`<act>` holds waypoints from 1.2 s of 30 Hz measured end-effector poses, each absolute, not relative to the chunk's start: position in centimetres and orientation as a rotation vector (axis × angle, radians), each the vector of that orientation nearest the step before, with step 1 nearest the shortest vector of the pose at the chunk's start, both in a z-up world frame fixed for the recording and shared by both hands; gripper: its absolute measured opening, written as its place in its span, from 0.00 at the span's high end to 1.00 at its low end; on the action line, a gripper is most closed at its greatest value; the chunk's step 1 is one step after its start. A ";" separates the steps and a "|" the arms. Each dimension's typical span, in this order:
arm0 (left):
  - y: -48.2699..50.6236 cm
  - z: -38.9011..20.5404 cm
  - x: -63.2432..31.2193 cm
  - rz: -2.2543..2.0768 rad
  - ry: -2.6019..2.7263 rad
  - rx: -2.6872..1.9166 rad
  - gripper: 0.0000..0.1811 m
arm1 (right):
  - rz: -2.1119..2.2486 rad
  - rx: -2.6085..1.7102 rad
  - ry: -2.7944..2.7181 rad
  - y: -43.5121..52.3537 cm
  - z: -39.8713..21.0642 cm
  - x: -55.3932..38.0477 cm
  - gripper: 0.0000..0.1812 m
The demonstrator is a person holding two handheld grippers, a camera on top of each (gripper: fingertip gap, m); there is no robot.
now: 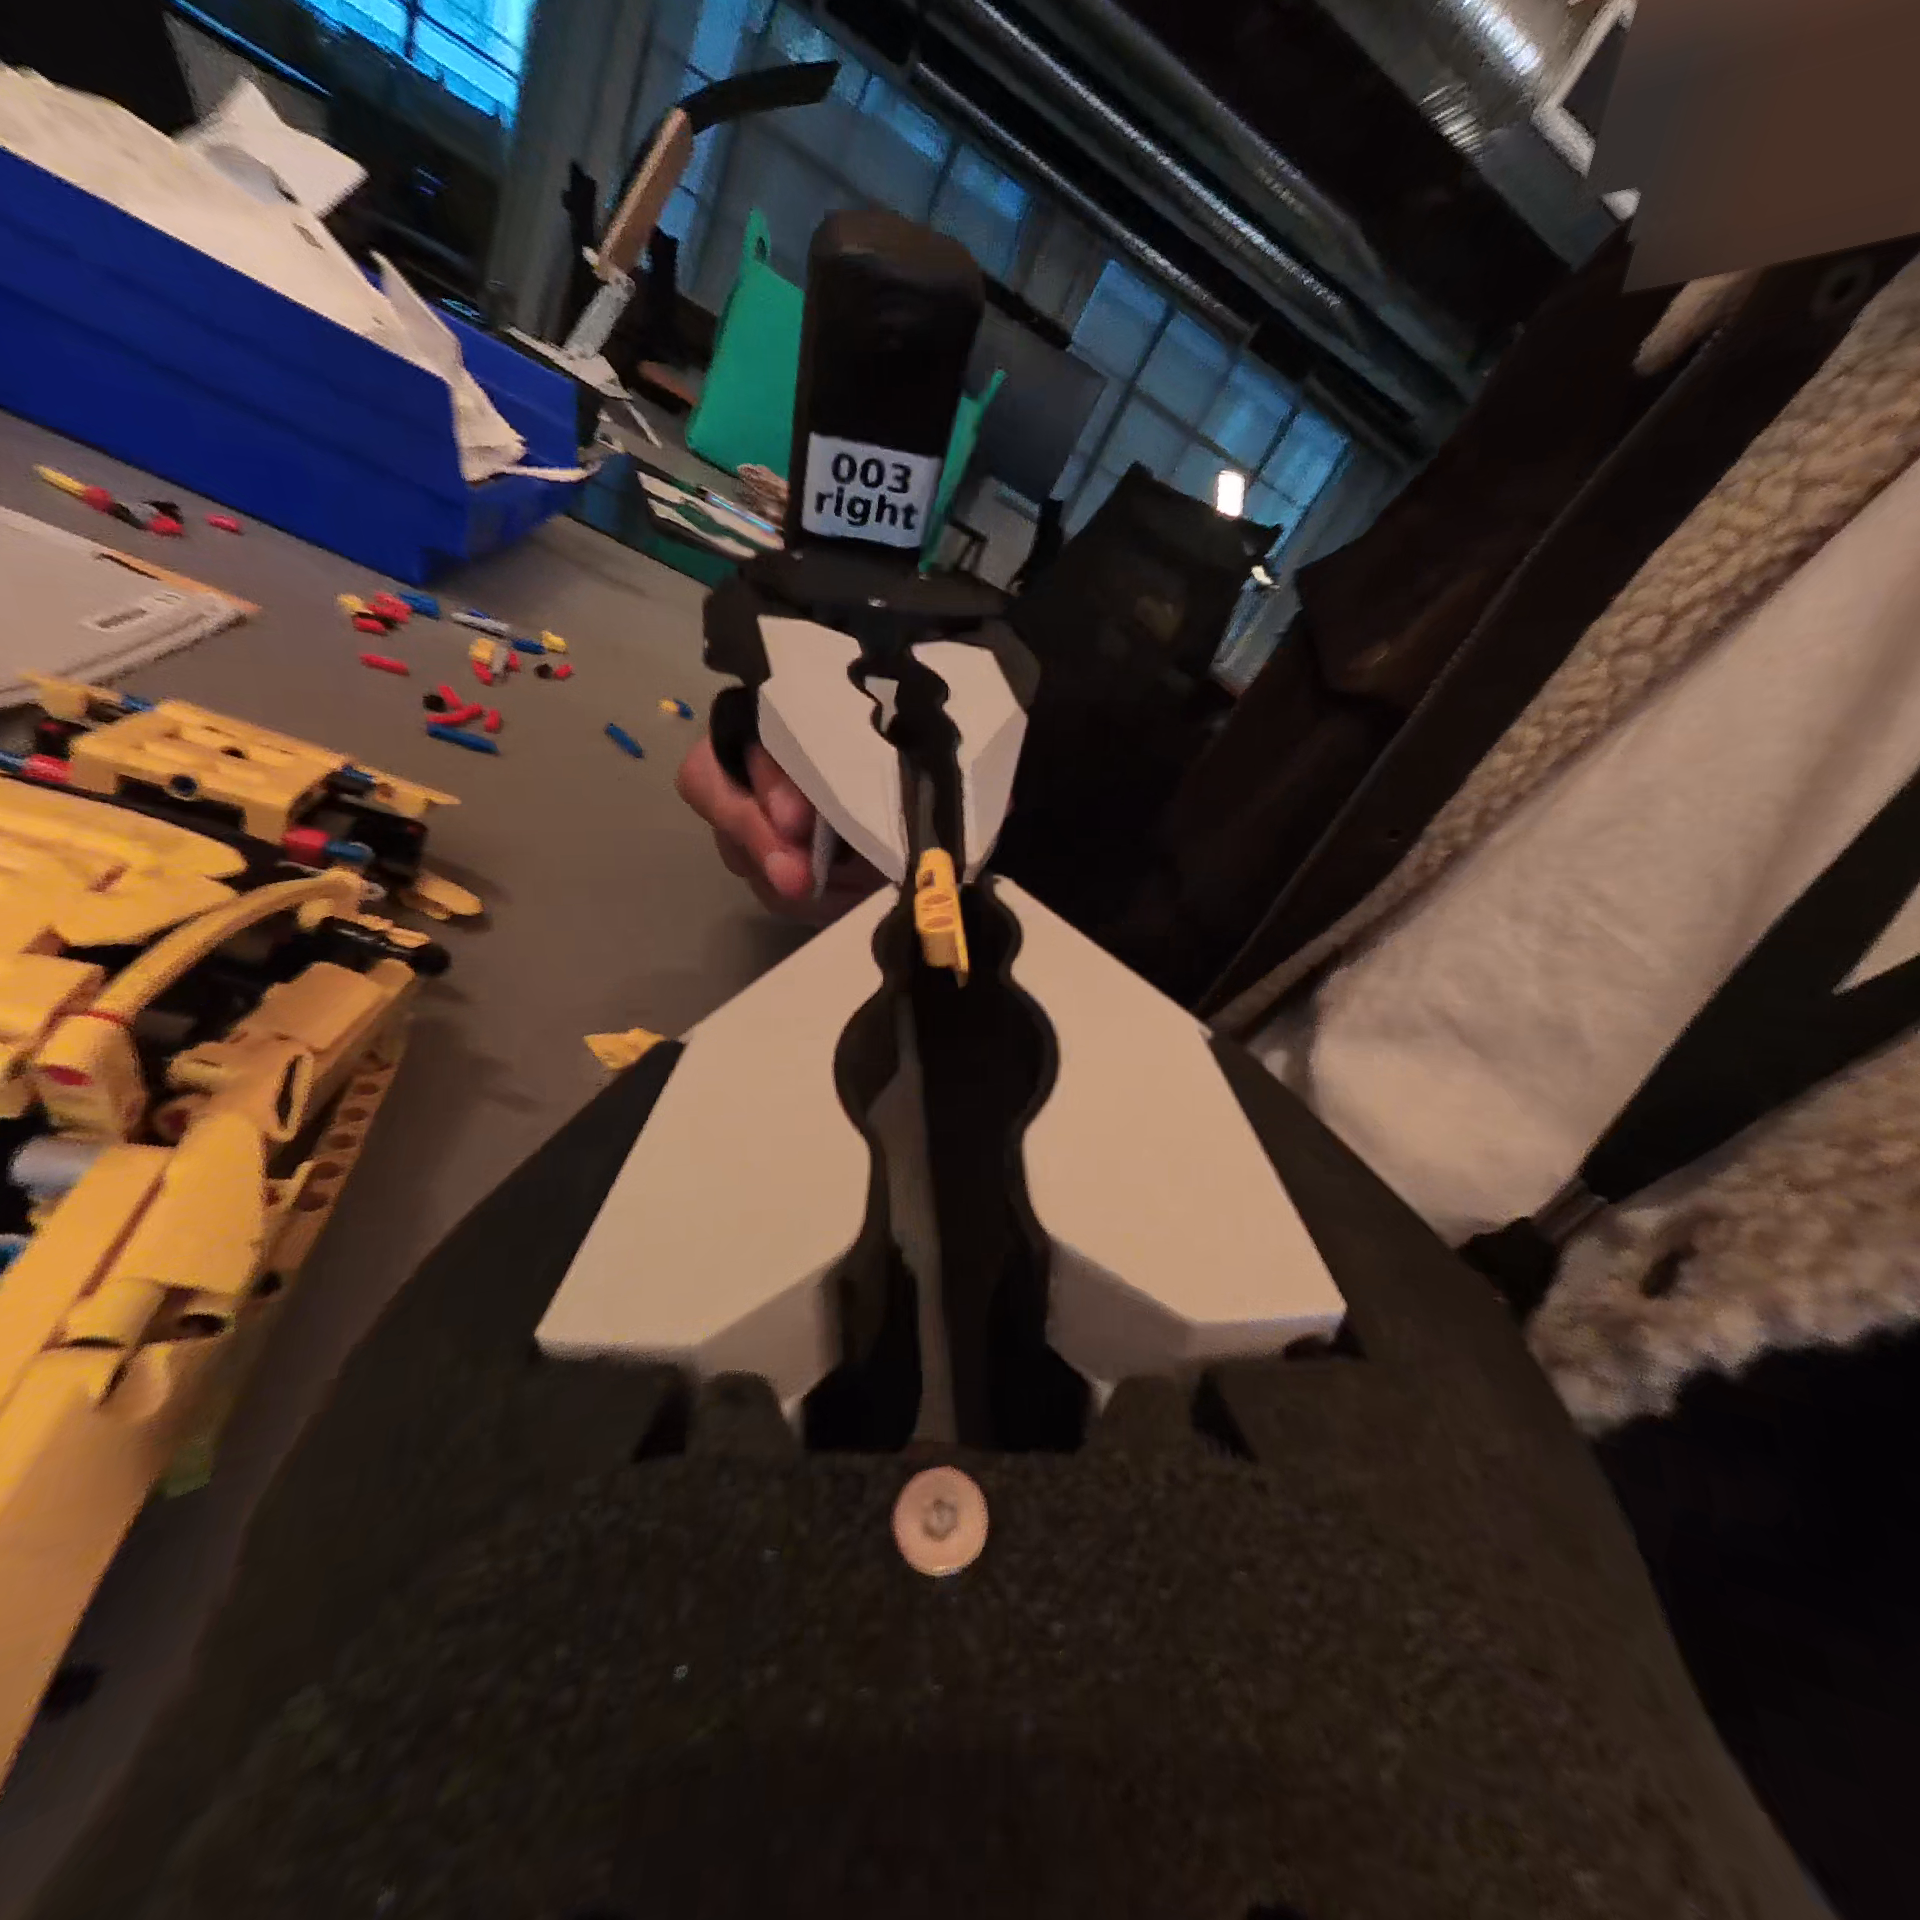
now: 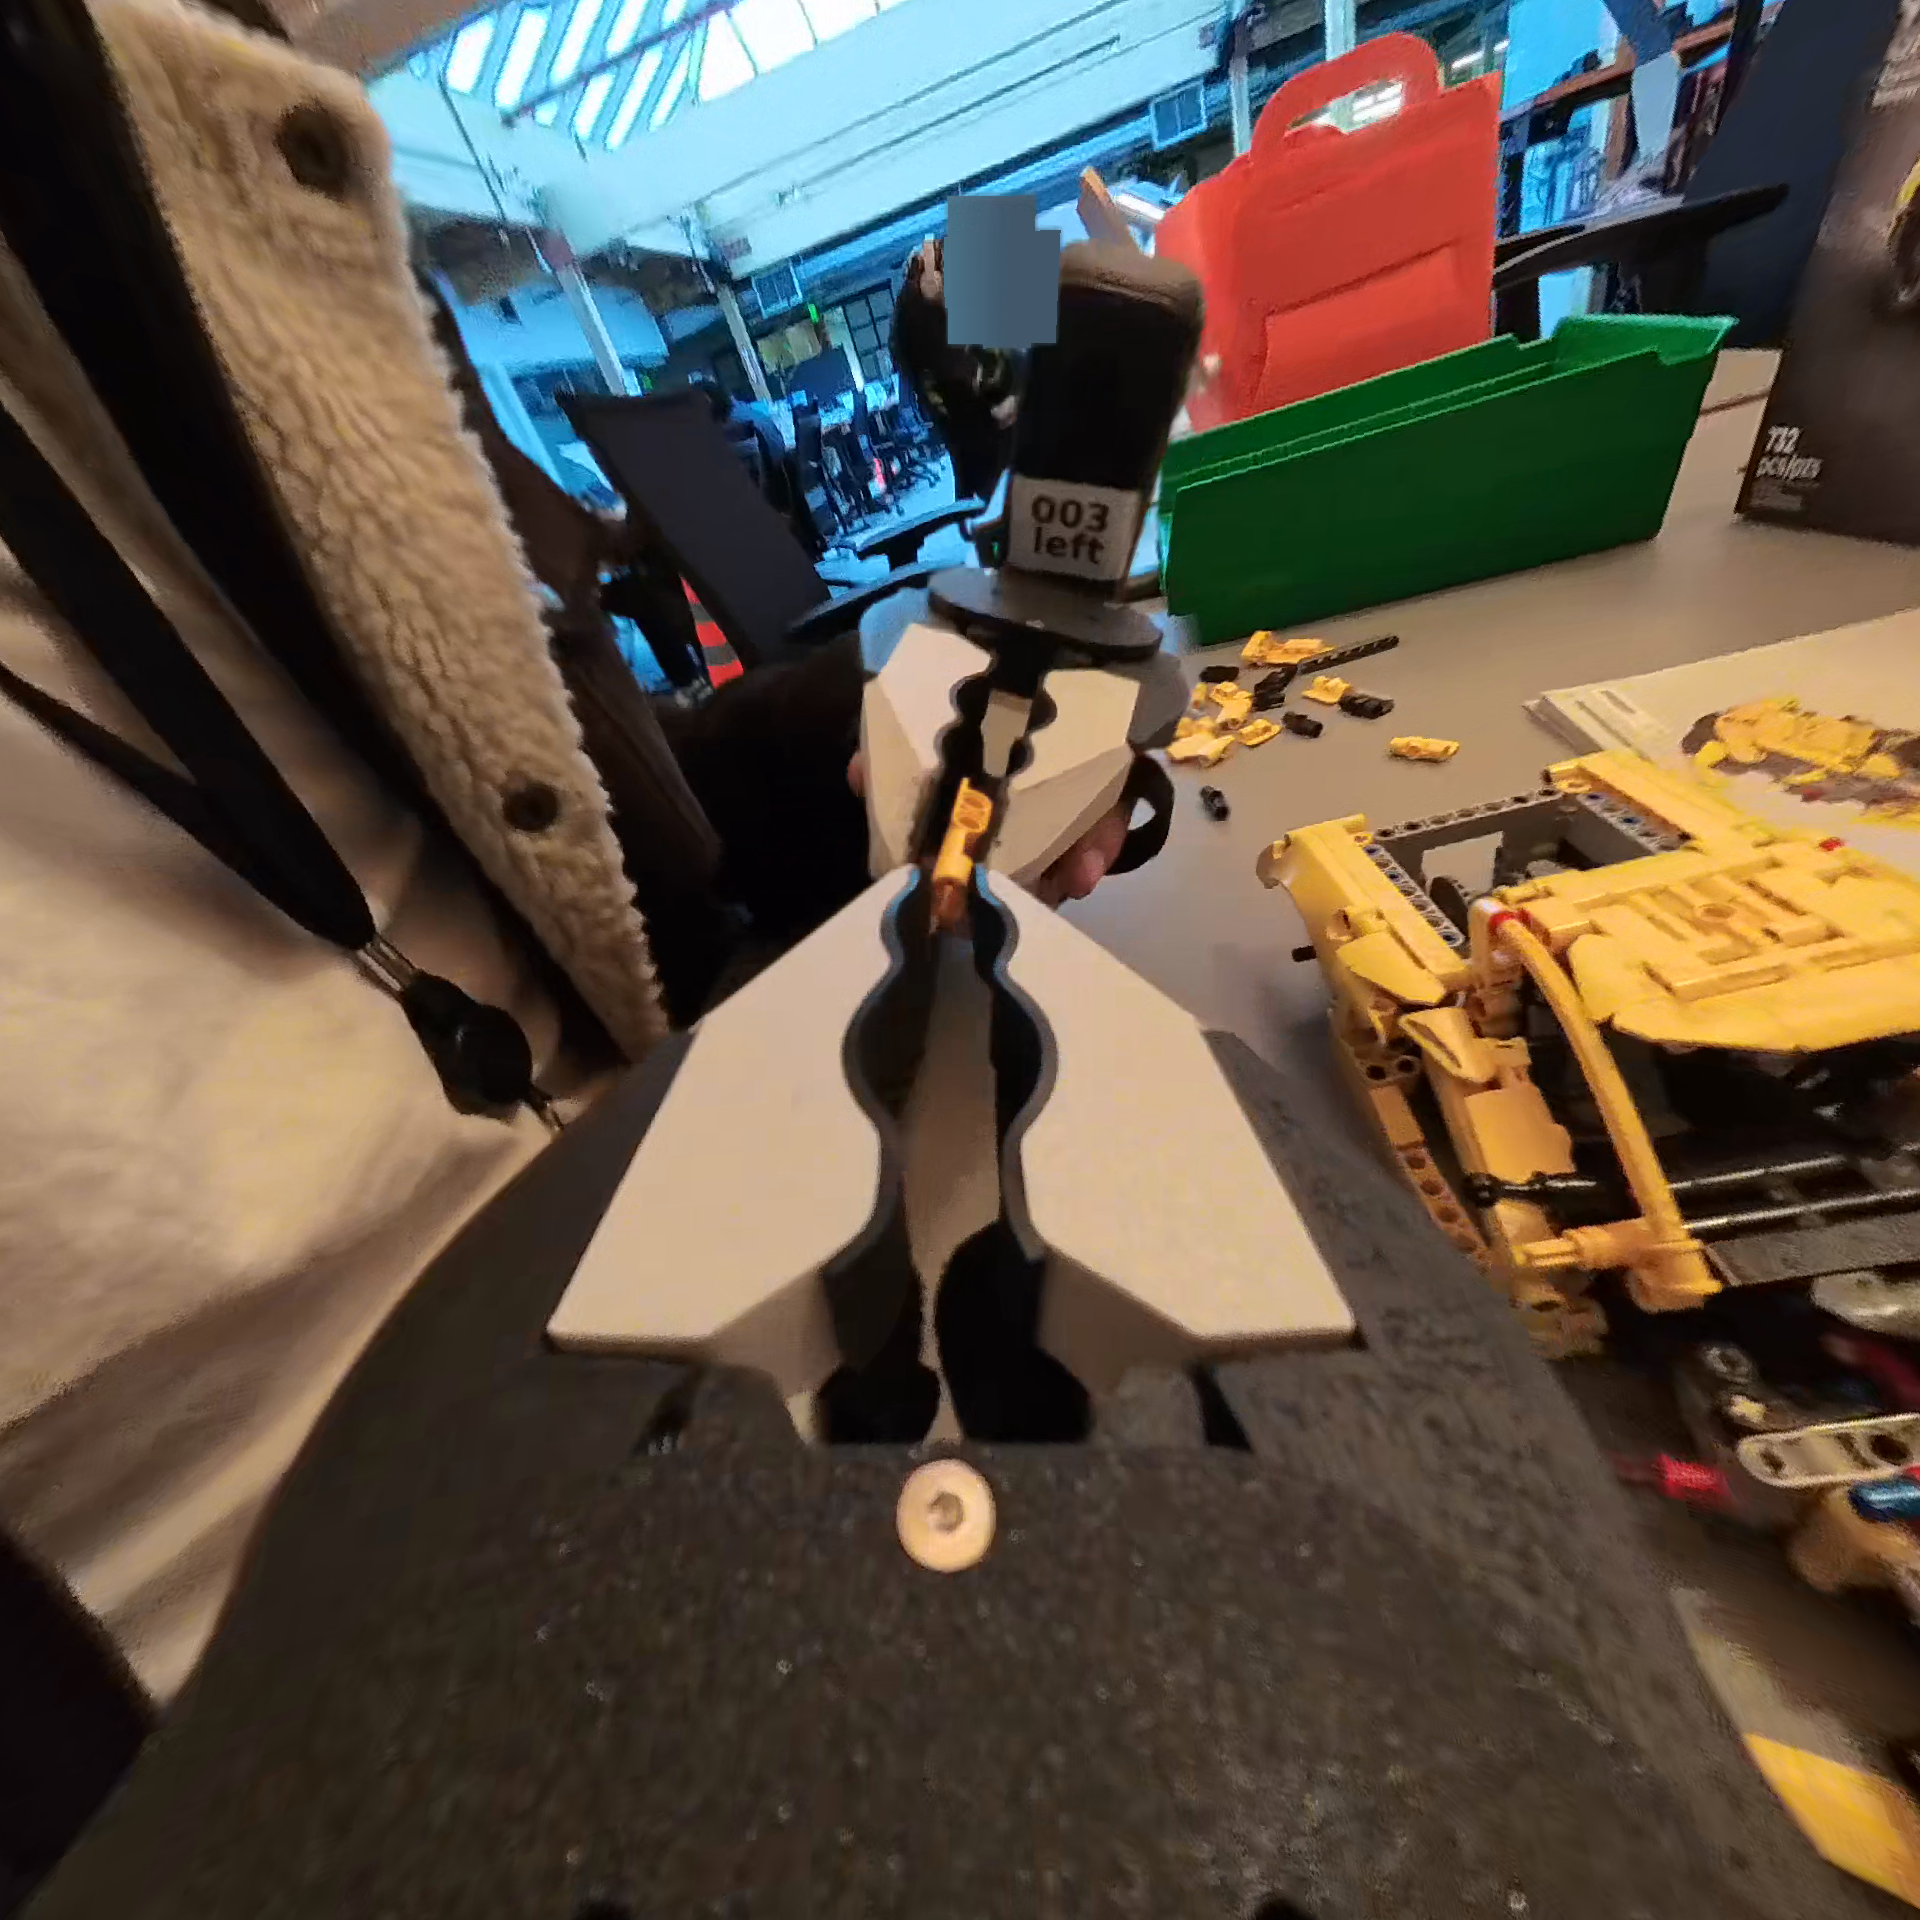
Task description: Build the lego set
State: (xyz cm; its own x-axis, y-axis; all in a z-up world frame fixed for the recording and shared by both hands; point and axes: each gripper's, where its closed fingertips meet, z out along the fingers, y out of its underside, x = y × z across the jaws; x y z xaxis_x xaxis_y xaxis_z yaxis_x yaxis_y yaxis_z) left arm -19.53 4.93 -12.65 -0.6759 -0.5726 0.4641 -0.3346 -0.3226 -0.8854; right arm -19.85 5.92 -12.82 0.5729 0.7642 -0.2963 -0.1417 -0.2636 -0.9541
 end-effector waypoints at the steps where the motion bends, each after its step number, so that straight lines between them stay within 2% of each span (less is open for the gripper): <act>1: 5.2 -12.8 -19.4 -2.083 1.711 -1.174 0.96 | 0.983 -1.613 -0.497 6.1 -12.8 -19.8 0.97; 9: 6.6 -13.3 -18.8 -1.987 1.678 -1.216 0.96 | 0.823 -1.683 -0.473 7.3 -13.9 -18.6 0.92; 16: 6.5 -13.3 -18.4 -1.858 1.665 -1.119 0.96 | 0.879 -1.675 -0.432 7.2 -13.6 -18.7 1.00; 27: 6.3 -14.0 -18.3 -1.796 1.712 -1.128 0.96 | 0.915 -1.707 -0.457 6.6 -14.2 -18.7 1.00; 29: 7.1 -15.2 -18.0 -1.682 1.742 -1.179 0.96 | 0.774 -1.793 -0.472 6.2 -15.3 -15.7 0.97; 32: 7.7 -16.8 -18.0 -1.644 1.781 -1.272 0.96 | 0.529 -1.987 -0.638 3.8 -19.6 -11.2 0.86; 36: 6.5 -18.4 -17.8 -1.607 1.892 -1.298 0.96 | 0.559 -2.031 -0.819 2.3 -22.6 -10.6 0.83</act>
State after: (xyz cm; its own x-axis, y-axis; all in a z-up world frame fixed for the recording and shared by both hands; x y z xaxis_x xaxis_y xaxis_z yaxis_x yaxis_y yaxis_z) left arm -17.82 6.50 -18.41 -0.5258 -0.7993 0.2909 -0.4164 -0.0563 -0.9074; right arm -10.63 2.26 -22.61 0.6850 0.7237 -0.0835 0.3423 -0.4210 -0.8400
